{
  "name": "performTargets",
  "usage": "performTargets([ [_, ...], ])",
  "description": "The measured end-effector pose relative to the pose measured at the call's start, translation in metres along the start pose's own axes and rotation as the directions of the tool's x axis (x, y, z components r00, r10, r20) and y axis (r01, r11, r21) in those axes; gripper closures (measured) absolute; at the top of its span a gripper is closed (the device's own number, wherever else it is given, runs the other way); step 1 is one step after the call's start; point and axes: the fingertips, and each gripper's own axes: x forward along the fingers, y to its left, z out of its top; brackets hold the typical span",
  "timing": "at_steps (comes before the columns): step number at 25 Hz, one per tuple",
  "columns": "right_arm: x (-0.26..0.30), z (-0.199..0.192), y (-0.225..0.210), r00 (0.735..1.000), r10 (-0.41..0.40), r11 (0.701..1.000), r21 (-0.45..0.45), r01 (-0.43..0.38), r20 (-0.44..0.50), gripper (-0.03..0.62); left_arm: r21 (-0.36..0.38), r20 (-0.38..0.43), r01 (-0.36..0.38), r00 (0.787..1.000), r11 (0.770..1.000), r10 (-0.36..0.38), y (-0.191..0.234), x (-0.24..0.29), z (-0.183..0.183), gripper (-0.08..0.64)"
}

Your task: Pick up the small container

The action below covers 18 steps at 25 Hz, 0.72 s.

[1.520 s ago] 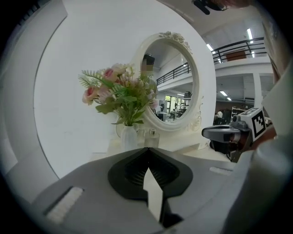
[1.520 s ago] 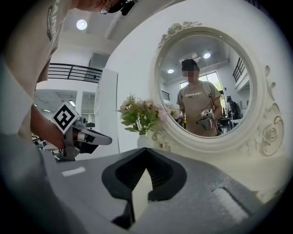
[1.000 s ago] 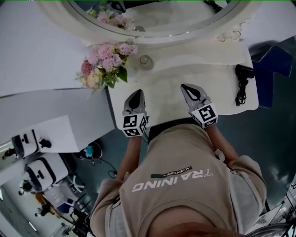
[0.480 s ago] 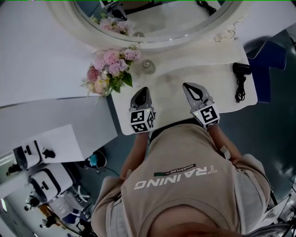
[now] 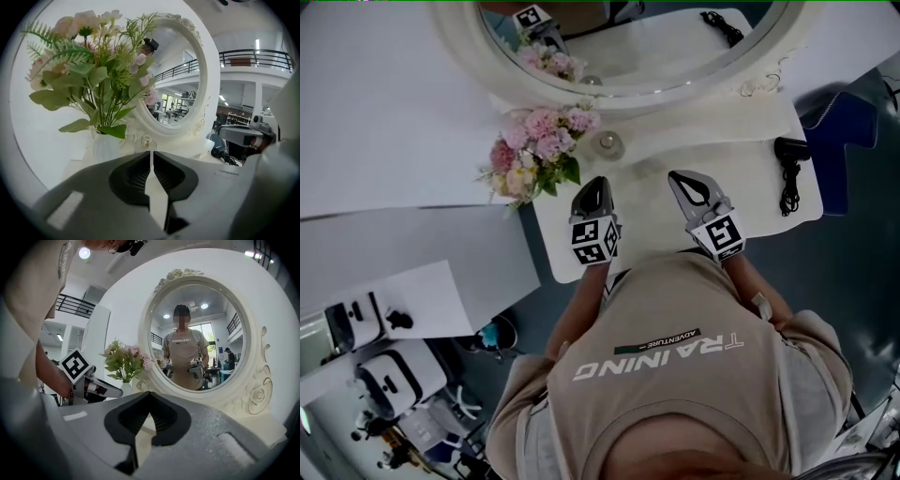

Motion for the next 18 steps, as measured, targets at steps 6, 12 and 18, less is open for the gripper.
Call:
performTargets([
  [6,0.003,-0.004,-0.006,1.000,-0.006,1.000,0.004,0.006,-0.021,0.589,-0.022,-0.037,0.035,0.999,0.999,-0.036,-0.003,0.020,-0.005,0.327],
  [12,0.002,-0.010,-0.016,0.999,-0.026,0.999,0.018,0.026,-0.026,0.589,-0.012,-0.063,0.001,0.998,1.000,-0.002,-0.002,0.045,-0.012,0.238],
  [18,0.000,-0.015,-0.025,0.999,-0.031,0.999,0.023,0.032,-0.041,0.589,-0.007,-0.081,-0.053,0.995,0.999,0.052,0.005,0.073,-0.016,0.224],
])
